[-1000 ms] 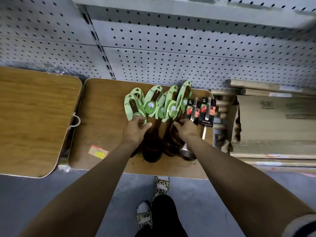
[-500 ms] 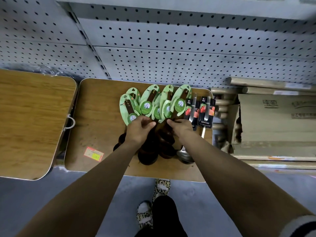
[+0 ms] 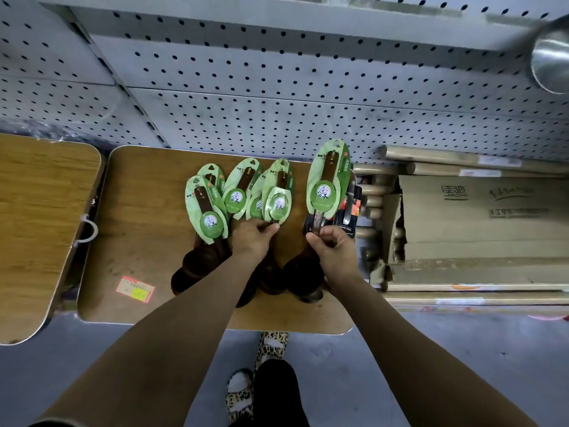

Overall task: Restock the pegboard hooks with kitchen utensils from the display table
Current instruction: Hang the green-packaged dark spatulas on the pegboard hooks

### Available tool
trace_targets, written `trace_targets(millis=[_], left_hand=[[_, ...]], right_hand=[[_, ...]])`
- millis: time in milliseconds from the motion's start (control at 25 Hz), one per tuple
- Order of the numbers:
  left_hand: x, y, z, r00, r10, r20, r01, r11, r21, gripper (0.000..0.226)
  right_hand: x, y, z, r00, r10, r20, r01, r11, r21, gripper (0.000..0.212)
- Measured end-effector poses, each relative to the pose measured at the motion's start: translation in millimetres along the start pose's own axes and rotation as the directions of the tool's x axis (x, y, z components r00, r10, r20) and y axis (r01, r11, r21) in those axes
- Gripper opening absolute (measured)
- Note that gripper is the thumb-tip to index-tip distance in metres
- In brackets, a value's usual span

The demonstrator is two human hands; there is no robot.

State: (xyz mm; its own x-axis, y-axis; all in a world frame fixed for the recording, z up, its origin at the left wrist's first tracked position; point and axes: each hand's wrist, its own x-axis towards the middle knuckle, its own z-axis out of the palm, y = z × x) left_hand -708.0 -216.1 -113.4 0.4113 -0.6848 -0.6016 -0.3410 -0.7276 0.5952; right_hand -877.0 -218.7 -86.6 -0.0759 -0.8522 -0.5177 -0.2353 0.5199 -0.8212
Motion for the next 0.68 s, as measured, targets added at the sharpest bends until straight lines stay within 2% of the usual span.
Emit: trace_targets(millis=[200,320,480,680], left_hand=[[3,5,13,0.994,-0.079,-0.069,0.083,0.995,0.054,0.041],[2,10,17,0.987,-0.110,-0.115,0.115,0.992,0.044,0.034],[-6,15,10,0.994,-0.024,-0.110,0.028,0.999,0.036,0.026],[-41,23,-18,0.993,0.077,-0.087,-0.085,0.992,-0.094,0.016]], right_hand=[[5,11,-6,1.000,0.008,-0.001,-0.008,1.000,0.021,0.018],[5,9,-6,1.000,0.002,0.002,-0.002,0.999,0.049,0.017],[-2,4,-9,0.999,-0.034,0.024,0.031,0.993,0.112,0.014],[-36,-8,-22,0.995,-0.091,0.035,0.084,0.985,0.149,0.016]])
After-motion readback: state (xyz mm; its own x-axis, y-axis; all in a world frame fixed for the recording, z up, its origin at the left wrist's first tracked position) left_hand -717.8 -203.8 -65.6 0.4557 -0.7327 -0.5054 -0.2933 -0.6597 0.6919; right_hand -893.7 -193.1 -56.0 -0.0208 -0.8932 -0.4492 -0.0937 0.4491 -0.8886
